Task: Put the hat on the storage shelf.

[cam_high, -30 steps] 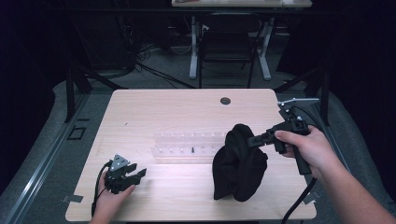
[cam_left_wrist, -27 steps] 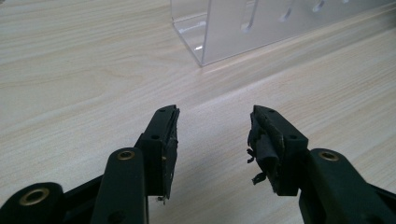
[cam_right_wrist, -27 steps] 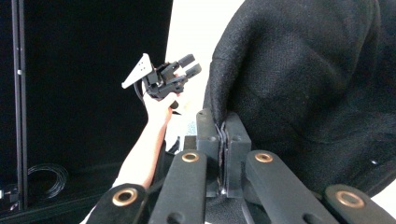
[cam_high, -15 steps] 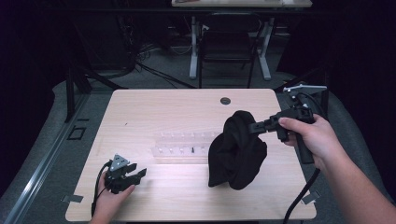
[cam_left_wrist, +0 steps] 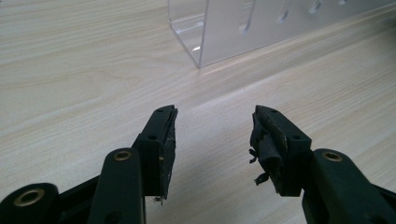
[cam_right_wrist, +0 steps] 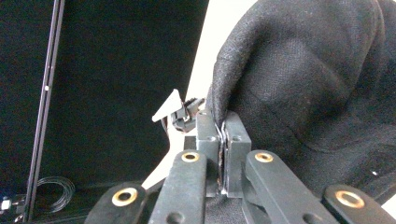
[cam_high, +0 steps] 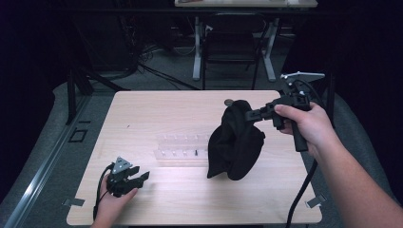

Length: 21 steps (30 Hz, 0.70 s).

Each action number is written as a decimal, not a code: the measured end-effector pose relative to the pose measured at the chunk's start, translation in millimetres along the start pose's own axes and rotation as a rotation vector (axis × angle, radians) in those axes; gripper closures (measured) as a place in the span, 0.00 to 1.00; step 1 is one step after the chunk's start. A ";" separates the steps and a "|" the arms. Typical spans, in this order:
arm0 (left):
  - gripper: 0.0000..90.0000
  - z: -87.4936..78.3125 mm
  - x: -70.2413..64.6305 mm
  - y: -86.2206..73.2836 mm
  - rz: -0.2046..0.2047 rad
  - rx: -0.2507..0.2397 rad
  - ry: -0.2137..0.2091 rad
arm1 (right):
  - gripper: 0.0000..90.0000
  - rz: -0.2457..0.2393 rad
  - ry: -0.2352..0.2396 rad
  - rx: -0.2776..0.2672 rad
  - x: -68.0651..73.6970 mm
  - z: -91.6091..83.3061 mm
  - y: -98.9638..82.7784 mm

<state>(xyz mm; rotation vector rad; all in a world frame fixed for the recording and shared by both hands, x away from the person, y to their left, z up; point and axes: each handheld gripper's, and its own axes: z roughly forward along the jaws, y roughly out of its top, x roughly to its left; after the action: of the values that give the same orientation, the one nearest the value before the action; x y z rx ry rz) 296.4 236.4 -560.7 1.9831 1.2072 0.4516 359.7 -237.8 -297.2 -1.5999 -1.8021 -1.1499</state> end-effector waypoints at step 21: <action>0.55 0.2 0.3 0.4 -0.004 -0.001 -0.003 | 0.98 -0.022 0.013 -0.038 13.3 31.8 41.0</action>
<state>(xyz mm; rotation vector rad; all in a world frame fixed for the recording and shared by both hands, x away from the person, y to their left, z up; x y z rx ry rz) 296.9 236.5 -560.5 1.9792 1.2087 0.4466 402.0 -205.4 -292.4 -1.5946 -1.8039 -1.2080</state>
